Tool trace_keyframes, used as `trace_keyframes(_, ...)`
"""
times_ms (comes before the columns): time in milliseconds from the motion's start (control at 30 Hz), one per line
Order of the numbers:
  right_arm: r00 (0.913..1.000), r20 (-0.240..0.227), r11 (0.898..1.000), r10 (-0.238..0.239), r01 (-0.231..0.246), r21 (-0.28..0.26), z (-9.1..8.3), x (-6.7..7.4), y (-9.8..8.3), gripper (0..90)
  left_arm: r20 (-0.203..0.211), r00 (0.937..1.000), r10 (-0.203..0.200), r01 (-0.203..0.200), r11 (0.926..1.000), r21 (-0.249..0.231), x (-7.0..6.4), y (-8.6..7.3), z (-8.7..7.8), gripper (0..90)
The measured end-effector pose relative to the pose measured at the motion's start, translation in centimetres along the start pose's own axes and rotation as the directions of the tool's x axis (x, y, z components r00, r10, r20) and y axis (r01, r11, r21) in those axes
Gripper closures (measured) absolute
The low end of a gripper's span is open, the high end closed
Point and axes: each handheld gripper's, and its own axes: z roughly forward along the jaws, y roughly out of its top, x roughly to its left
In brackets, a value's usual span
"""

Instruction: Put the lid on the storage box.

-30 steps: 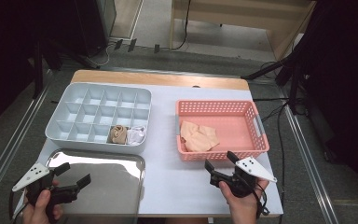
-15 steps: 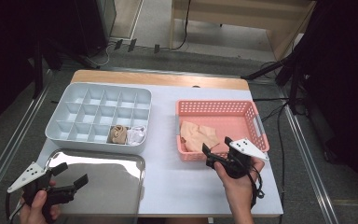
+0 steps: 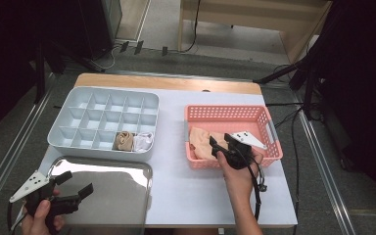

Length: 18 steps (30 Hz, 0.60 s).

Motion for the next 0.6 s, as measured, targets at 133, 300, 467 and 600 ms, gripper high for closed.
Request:
trace_keyframes(133,0.9987,0.028,0.998,0.042,-0.043,0.044,1.2,-0.1,0.0,48.3,0.004,1.0,-0.001,0.001,1.0,0.001,0.1,-0.1,0.0,0.0)
trace_keyframes(300,0.9954,0.044,0.993,0.085,-0.088,0.076,2.1,0.2,0.3,48.1,0.006,1.0,-0.002,0.002,1.0,-0.002,0.1,-0.1,0.1,0.0)
trace_keyframes(467,0.9897,0.076,0.984,0.122,-0.13,0.123,3.5,-0.3,0.0,45.9,0.007,1.0,-0.005,0.005,1.0,-0.005,0.2,-0.2,0.1,0.0)
trace_keyframes(600,0.9872,0.158,0.973,0.019,-0.054,0.225,4.7,0.1,-0.2,44.5,0.007,1.0,-0.007,0.007,1.0,-0.006,0.2,-0.2,0.1,0.0)
